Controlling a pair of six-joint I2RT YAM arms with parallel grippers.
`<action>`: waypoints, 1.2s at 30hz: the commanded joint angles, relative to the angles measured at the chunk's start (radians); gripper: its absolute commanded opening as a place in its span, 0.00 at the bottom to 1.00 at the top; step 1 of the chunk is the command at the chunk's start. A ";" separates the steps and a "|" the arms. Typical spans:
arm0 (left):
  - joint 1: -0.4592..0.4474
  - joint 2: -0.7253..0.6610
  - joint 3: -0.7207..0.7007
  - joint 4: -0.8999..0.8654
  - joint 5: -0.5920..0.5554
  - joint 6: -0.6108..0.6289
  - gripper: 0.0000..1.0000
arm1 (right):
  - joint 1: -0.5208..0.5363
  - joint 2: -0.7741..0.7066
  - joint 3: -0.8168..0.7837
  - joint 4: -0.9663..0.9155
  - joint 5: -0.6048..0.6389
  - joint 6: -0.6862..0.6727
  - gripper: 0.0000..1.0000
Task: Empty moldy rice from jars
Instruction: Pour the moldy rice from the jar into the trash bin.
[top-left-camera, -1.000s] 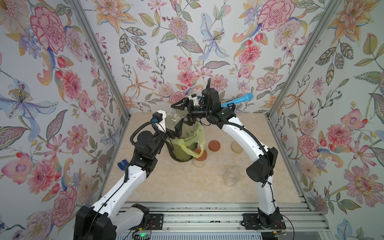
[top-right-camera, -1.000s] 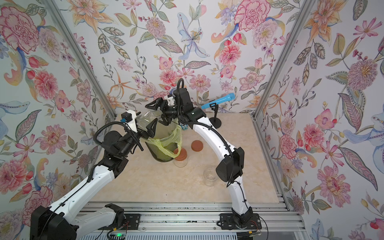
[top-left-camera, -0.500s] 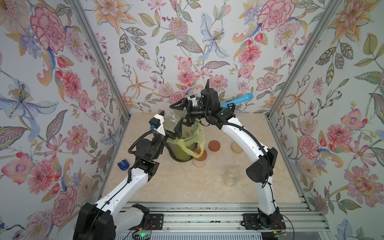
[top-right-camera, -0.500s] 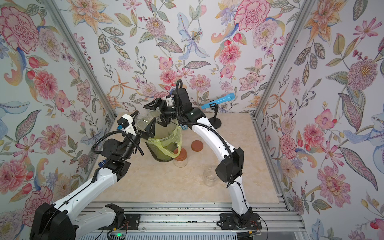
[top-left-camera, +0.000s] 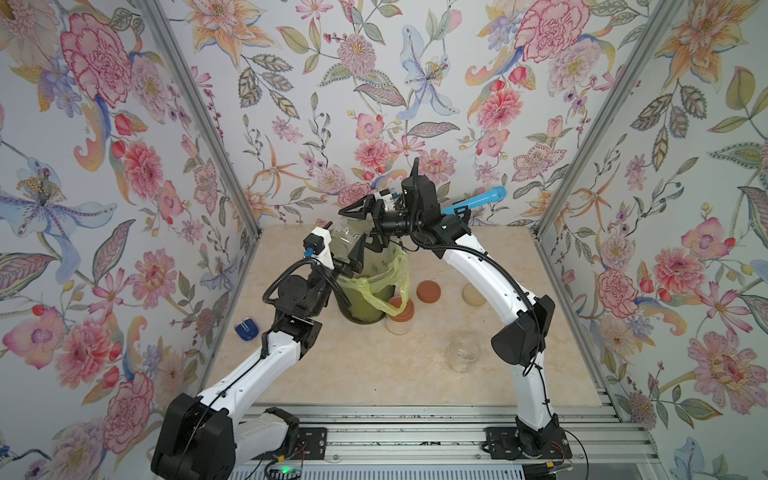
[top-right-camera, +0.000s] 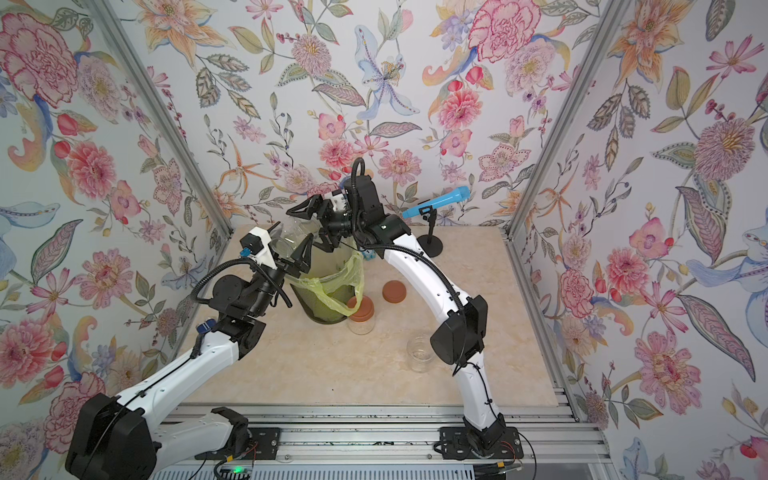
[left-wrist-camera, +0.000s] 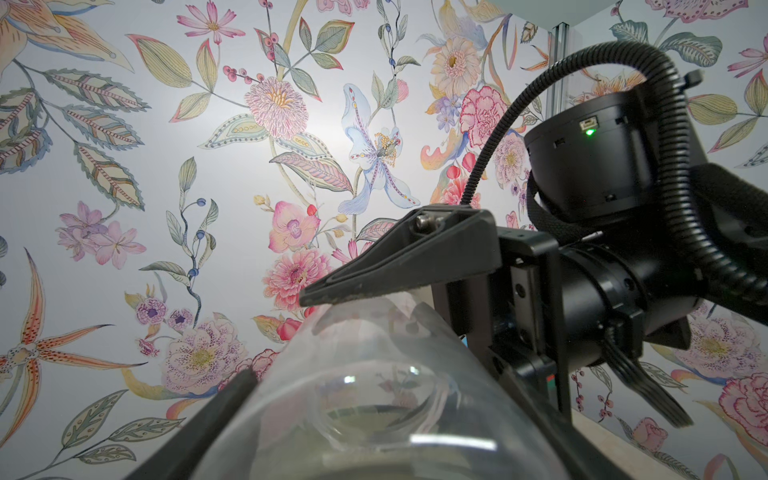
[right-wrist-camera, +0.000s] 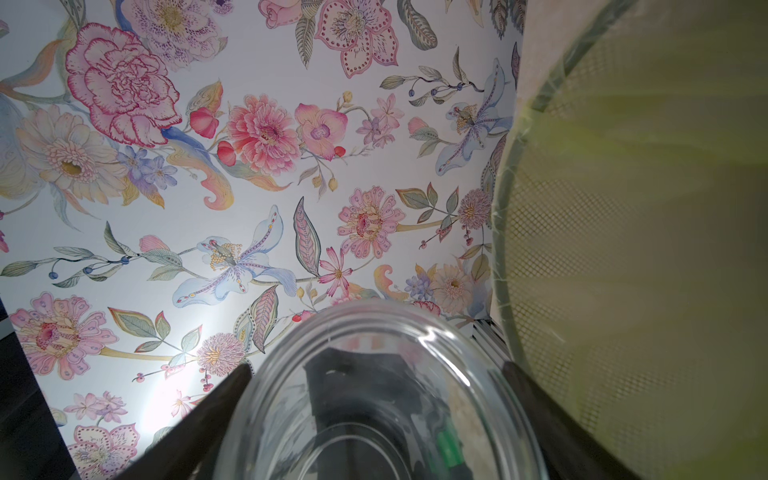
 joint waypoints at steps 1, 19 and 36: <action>-0.009 0.010 0.028 0.043 -0.005 -0.028 0.48 | 0.009 -0.005 0.041 0.055 -0.039 0.013 0.00; -0.009 -0.038 0.320 -0.533 -0.073 0.043 0.00 | -0.046 -0.070 -0.057 0.000 -0.026 -0.166 1.00; -0.009 -0.012 0.602 -0.940 -0.090 0.077 0.00 | -0.140 -0.194 -0.229 -0.077 0.050 -0.439 1.00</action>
